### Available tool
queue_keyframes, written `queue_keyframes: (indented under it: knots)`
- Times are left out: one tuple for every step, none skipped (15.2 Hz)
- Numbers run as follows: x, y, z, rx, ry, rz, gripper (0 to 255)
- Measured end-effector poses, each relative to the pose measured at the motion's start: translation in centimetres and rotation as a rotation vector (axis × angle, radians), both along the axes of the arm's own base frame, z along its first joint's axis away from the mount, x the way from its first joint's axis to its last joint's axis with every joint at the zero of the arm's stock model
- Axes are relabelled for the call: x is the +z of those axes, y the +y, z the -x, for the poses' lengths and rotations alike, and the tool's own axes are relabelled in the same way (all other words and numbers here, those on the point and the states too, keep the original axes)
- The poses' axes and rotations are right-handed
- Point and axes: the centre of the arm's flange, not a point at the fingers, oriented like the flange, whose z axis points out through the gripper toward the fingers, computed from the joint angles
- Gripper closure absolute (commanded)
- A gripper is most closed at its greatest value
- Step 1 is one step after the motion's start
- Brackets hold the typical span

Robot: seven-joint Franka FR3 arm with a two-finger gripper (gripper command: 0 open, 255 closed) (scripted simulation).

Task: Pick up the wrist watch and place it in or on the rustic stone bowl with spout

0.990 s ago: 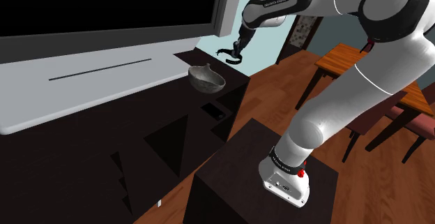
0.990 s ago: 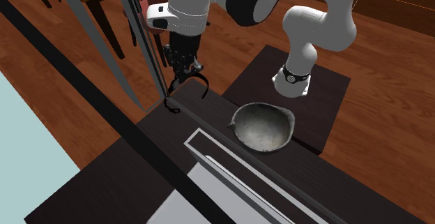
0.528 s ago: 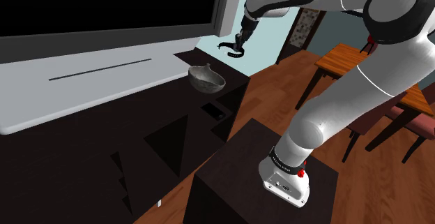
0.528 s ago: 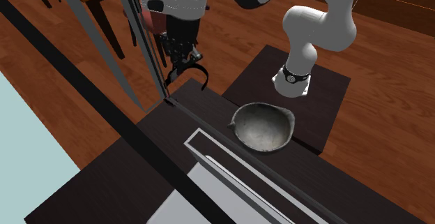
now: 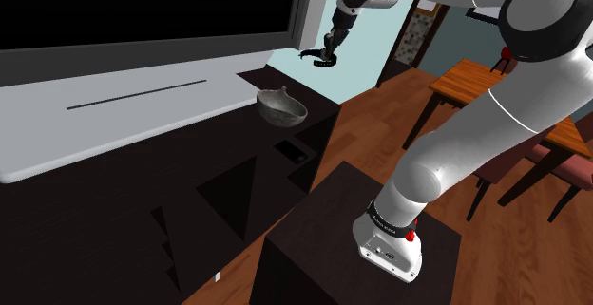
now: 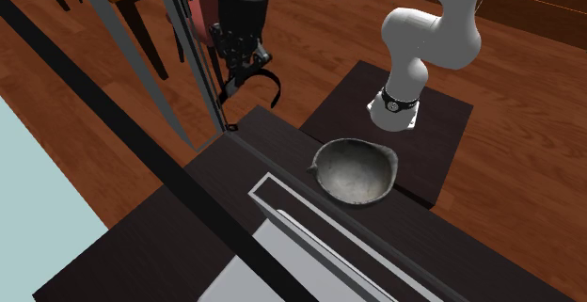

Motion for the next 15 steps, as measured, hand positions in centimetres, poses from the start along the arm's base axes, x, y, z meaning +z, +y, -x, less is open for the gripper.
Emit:
queue_keyframes:
  knots:
    - [0.3,0.0,0.0,0.000,0.000,0.000,255]
    - [0.5,0.6,0.1,0.000,0.000,0.000,255]
    - [0.5,1.5,0.2,0.001,-0.001,0.000,255]
    - [0.6,2.8,0.4,0.002,-0.001,0.000,255]
    - [0.6,4.0,0.7,0.002,-0.001,0.000,255]
    - [0.7,5.4,1.1,0.003,-0.001,0.000,255]
    - [1.0,6.7,1.3,0.002,-0.001,0.000,255]
    - [1.2,8.0,1.6,0.002,-0.001,0.000,255]
    - [1.2,9.3,1.9,0.002,-0.002,0.000,255]
    - [1.2,10.4,2.0,0.002,-0.001,0.000,255]
    - [1.2,11.5,2.2,0.002,-0.001,0.000,255]
    - [1.5,12.6,2.5,0.002,-0.001,-0.001,255]
    - [1.7,14.0,2.6,0.003,-0.001,0.000,255]
    - [1.7,15.3,3.0,0.002,-0.001,0.000,255]
    - [1.8,16.5,3.2,0.002,-0.001,0.000,255]
